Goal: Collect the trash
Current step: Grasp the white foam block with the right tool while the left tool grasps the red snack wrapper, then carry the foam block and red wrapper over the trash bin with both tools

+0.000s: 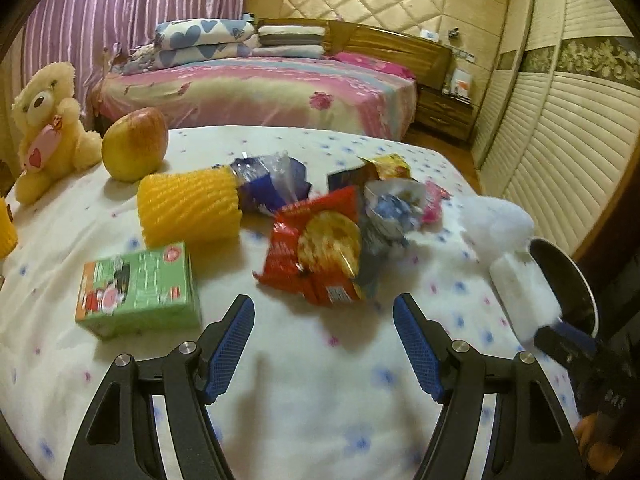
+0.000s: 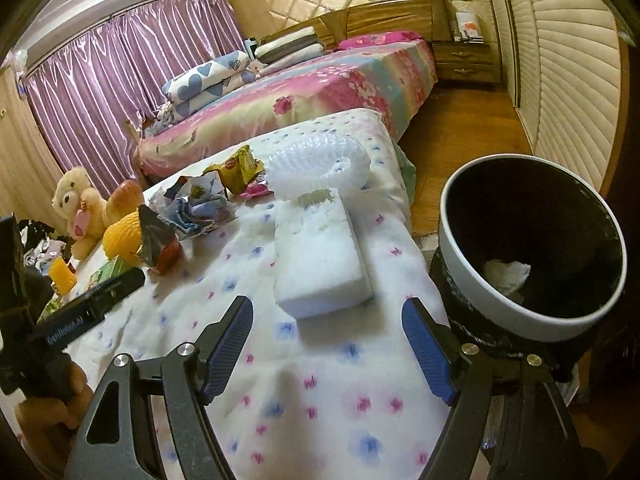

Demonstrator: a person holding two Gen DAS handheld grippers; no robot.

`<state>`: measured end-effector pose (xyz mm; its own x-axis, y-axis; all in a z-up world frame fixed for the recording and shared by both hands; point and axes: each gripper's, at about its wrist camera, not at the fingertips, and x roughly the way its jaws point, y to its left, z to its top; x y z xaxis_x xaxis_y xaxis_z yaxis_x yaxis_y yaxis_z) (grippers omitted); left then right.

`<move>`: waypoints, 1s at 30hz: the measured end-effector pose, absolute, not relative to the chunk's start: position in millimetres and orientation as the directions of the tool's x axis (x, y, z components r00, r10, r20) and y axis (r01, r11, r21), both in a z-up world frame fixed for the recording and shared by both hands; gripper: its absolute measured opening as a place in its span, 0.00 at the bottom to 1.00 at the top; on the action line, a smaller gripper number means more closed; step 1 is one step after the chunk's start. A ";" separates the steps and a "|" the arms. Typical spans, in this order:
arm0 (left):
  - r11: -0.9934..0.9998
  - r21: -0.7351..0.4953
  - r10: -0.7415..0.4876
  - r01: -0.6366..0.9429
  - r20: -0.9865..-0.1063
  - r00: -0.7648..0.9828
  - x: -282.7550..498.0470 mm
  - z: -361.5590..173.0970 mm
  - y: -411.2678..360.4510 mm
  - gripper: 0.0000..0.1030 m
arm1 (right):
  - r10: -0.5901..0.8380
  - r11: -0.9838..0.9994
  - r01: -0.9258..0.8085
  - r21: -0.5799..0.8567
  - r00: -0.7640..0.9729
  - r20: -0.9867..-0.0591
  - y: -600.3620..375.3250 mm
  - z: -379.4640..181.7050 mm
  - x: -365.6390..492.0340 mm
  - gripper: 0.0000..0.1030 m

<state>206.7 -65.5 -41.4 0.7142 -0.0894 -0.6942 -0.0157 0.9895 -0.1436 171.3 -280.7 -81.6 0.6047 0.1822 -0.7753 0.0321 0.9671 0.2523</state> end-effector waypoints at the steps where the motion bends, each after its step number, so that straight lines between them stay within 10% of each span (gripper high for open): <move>1: 0.989 -0.145 -0.084 -0.026 -0.695 0.714 212.8 -42.5 -63.2 0.70 | 0.179 0.968 0.032 0.248 0.600 -0.779 -280.1 -83.2 174.8 0.76; 6: 0.986 -0.158 -0.074 -0.055 -0.707 0.704 236.7 -49.0 -56.0 0.67 | 0.167 0.972 0.035 0.232 0.590 -0.790 -278.6 -87.0 185.6 0.76; 14: 0.982 -0.188 -0.116 -0.030 -0.717 0.687 242.0 -54.7 -52.4 0.08 | 0.150 0.979 0.026 0.202 0.581 -0.800 -275.2 -87.2 188.6 0.49; 30: 0.974 -0.221 -0.187 0.043 -0.691 0.698 185.0 -45.3 -51.0 0.01 | 0.202 0.963 0.010 0.268 0.629 -0.751 -280.6 -69.6 160.2 0.46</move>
